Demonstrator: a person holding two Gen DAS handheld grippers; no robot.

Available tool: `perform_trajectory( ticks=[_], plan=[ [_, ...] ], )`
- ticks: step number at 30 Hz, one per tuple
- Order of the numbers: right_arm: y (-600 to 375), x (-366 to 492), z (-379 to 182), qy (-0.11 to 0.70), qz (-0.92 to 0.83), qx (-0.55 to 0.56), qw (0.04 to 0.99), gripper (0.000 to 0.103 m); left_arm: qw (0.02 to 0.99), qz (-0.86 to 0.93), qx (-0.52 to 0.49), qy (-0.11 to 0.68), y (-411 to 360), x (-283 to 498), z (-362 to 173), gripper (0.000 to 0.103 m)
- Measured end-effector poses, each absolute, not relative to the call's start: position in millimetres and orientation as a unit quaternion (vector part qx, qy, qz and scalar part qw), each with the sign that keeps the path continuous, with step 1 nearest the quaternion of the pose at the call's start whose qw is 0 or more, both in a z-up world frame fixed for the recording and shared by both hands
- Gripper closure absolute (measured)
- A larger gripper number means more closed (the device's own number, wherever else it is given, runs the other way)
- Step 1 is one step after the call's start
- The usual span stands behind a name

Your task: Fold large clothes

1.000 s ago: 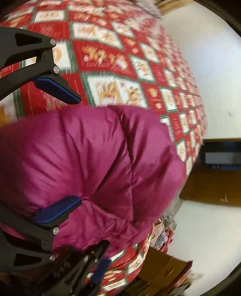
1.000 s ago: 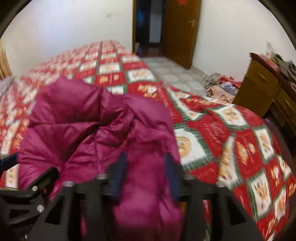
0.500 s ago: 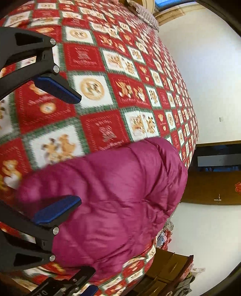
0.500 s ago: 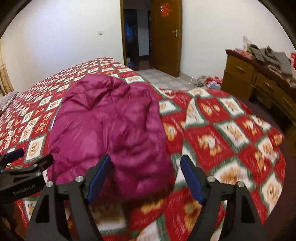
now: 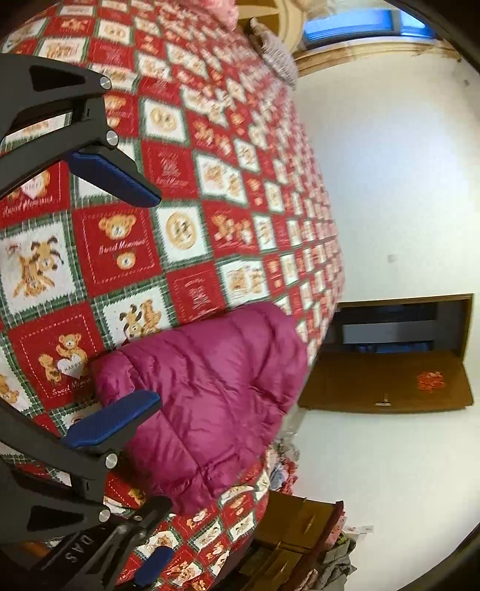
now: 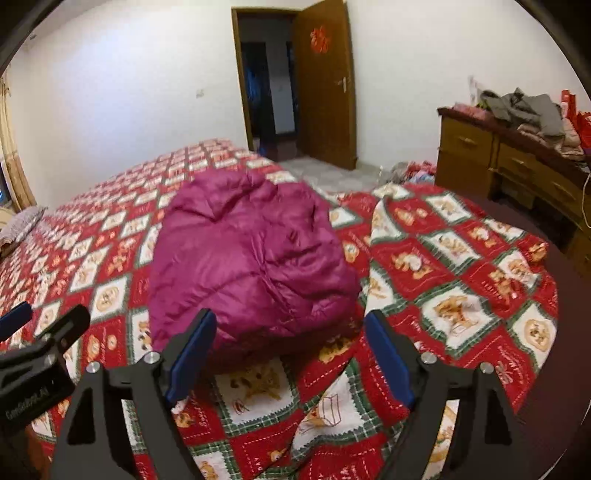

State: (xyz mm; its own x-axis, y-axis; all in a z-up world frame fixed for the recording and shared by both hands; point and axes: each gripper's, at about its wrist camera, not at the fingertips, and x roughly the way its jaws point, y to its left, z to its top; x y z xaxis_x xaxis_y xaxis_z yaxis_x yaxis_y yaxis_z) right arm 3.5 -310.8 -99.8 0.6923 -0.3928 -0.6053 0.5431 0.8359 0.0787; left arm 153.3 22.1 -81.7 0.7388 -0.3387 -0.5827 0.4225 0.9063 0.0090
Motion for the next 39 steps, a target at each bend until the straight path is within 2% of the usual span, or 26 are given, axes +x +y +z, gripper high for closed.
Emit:
perform_trajectory(
  ticks=[7, 24, 29, 39],
  plan=[
    [-293, -13, -76, 0.249, -0.261, 0.114, 0.926, 0.013, 0.943, -0.203, 0.048, 0.258, 41, 127, -54, 0.003],
    [-273, -54, -16, 0.135, -0.271, 0.104, 0.947, 0.009, 0.964, -0.191, 0.028, 0.184, 67, 72, -1, 0.003],
    [-274, -66, -4, 0.105, -0.277, 0.100, 0.950, 0.005, 0.964, -0.197, 0.022, 0.176, 71, 68, 8, 0.003],
    [-271, -73, 10, 0.075, -0.281, 0.085, 0.953, 0.004, 0.965, -0.202, 0.013, 0.169, 79, 65, 19, 0.003]
  ],
)
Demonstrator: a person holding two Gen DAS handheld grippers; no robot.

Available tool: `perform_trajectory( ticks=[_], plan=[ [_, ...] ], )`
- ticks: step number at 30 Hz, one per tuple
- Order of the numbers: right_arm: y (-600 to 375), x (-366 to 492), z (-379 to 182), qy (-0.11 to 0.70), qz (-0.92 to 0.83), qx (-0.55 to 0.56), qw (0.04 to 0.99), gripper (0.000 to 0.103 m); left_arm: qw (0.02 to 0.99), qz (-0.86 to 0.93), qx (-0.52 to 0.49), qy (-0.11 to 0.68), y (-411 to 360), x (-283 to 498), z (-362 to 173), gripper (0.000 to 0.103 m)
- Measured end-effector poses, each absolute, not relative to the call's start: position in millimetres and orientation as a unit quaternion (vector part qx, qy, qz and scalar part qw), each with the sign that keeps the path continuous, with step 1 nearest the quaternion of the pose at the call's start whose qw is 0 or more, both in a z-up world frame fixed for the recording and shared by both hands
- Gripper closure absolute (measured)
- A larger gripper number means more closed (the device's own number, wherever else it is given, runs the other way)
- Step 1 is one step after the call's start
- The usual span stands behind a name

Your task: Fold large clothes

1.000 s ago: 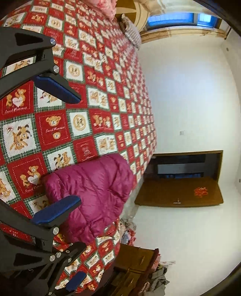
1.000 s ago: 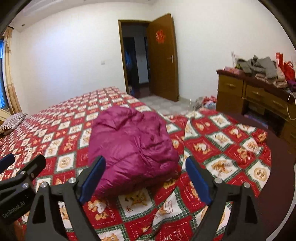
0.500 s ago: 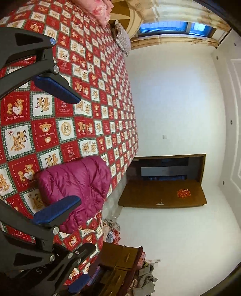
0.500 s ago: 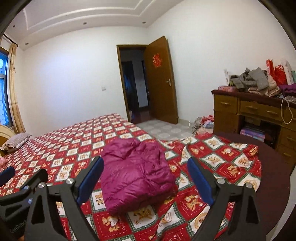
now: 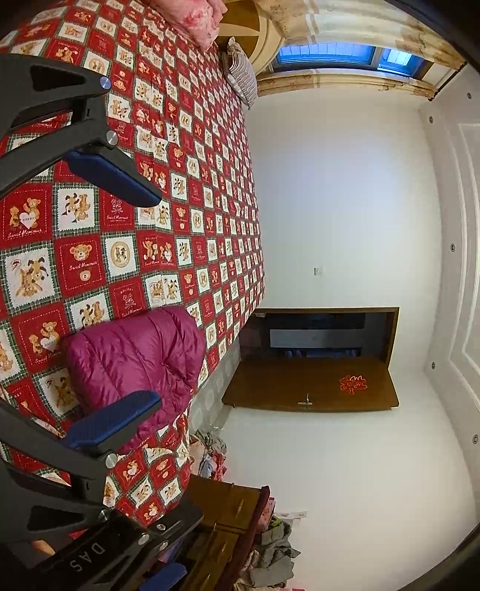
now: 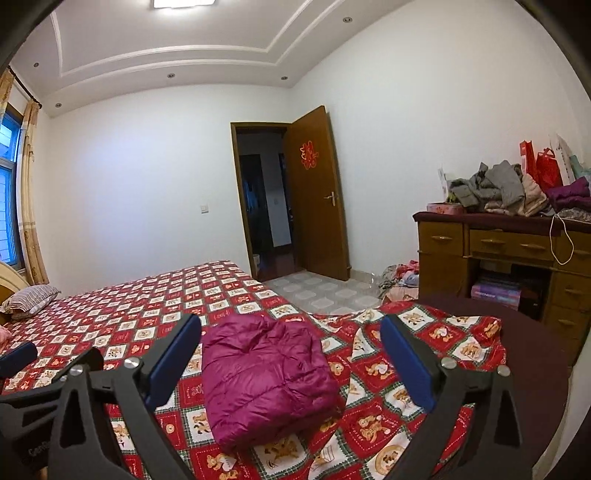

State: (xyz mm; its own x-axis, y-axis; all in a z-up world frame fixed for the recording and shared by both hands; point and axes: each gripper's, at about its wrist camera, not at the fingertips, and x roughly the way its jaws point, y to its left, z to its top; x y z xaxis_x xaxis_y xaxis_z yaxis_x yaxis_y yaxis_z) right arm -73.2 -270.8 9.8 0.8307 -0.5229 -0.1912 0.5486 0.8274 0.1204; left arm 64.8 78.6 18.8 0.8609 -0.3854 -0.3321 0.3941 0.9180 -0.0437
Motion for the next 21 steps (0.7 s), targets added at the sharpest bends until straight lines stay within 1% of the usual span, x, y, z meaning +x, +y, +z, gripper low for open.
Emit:
perform_trajectory(
  ticks=[21],
  plan=[
    [-278.1, -78.8, 10.4, 0.067, -0.287, 0.092, 0.951, 0.002, 0.968, -0.194, 0.022, 0.157, 79.3, 61.2, 23.8, 0.003]
  ],
)
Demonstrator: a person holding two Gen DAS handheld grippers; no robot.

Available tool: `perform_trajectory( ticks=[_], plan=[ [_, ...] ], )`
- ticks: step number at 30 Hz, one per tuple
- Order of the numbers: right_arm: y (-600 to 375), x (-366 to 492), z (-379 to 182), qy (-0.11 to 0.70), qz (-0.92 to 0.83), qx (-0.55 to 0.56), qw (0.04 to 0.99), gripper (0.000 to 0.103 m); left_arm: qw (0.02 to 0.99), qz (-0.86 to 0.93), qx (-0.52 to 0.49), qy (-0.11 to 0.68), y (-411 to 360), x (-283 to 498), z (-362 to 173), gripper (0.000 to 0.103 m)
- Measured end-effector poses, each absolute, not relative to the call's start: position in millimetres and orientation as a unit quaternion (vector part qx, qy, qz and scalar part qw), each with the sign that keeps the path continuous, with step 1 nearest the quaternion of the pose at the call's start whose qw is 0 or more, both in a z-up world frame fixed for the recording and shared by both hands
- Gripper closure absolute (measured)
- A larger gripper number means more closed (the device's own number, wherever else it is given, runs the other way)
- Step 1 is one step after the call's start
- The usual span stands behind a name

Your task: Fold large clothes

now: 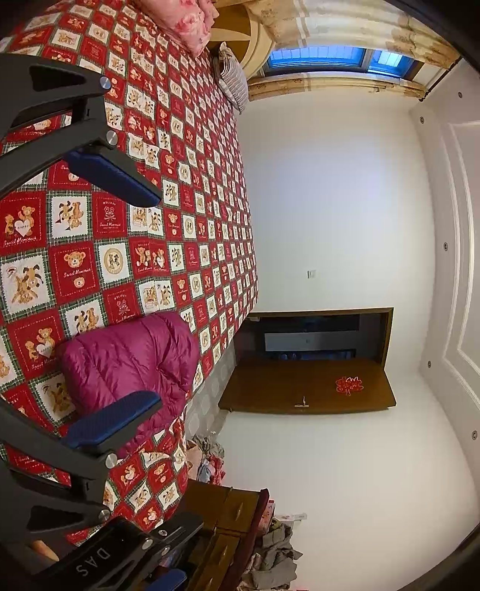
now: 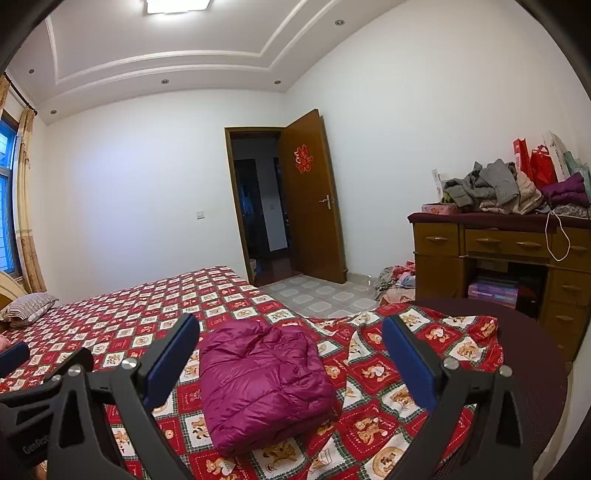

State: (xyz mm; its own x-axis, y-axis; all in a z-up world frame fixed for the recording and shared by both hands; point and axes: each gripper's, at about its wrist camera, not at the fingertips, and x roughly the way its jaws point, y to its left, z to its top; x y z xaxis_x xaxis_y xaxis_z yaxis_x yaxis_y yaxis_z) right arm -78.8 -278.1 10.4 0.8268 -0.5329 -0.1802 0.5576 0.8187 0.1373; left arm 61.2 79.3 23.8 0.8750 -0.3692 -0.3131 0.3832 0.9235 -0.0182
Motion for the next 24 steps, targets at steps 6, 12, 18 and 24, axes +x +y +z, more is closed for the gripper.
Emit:
perform_trajectory(
  ticks=[6, 12, 18, 24],
  plan=[
    [-279.2, -79.0, 10.0, 0.069, -0.287, 0.095, 0.951, 0.002, 0.968, -0.193, 0.022, 0.157, 79.9, 61.8, 24.1, 0.003],
    [-279.7, -79.3, 9.7, 0.069, -0.286, 0.096, 0.951, 0.002, 0.969, -0.191, 0.025, 0.157, 79.3, 62.6, 24.6, 0.003],
    [-278.8, -78.3, 9.2, 0.068, -0.288, 0.093, 0.951, 0.002, 0.969, -0.190, 0.025, 0.156, 79.6, 62.9, 25.1, 0.003],
    [-276.9, -78.3, 8.9, 0.068, -0.289, 0.093, 0.950, 0.002, 0.971, -0.180, 0.025, 0.154, 81.5, 62.9, 26.2, 0.003]
  ],
)
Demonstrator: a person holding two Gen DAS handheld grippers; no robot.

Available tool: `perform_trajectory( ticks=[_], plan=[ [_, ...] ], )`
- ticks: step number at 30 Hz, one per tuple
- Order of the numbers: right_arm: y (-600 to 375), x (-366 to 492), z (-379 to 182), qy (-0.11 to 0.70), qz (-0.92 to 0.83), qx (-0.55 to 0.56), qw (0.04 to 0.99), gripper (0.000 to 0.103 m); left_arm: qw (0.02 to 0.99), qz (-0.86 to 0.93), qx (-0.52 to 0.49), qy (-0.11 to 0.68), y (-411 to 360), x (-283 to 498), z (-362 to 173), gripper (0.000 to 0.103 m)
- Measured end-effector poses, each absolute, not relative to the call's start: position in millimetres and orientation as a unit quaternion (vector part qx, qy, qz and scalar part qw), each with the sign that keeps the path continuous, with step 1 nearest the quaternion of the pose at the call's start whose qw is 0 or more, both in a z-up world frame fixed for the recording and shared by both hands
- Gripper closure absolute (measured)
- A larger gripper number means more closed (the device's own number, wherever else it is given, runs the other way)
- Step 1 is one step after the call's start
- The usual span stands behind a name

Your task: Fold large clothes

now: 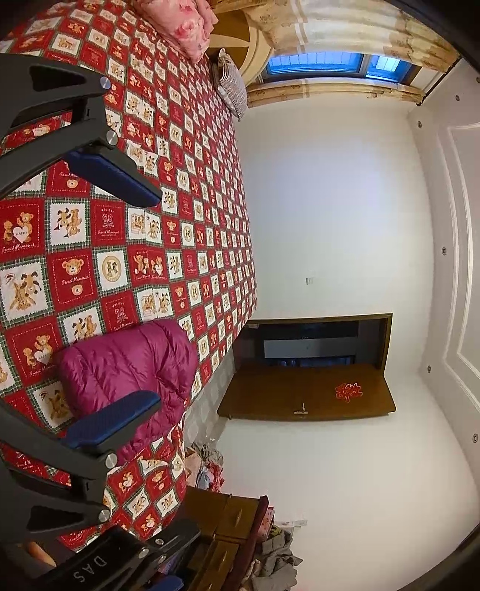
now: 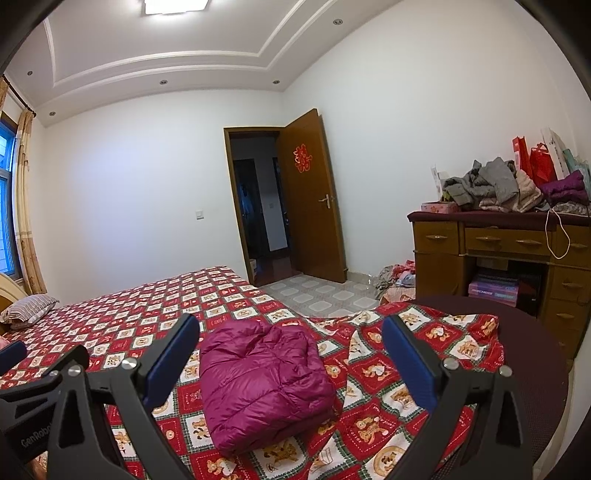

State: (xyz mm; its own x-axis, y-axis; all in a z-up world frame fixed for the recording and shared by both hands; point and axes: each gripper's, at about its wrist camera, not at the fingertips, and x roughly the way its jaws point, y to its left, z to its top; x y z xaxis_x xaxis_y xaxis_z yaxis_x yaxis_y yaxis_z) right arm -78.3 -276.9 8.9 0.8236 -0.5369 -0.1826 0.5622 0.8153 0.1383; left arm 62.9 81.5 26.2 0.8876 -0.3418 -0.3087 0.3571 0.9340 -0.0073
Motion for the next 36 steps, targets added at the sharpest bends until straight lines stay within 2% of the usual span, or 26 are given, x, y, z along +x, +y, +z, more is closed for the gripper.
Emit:
perform_trajectory(
  ticks=[36],
  plan=[
    [-259, -80, 6, 0.072, -0.297, 0.101, 0.947, 0.002, 0.970, -0.179, 0.036, 0.162, 84, 71, 20, 0.003]
  ],
)
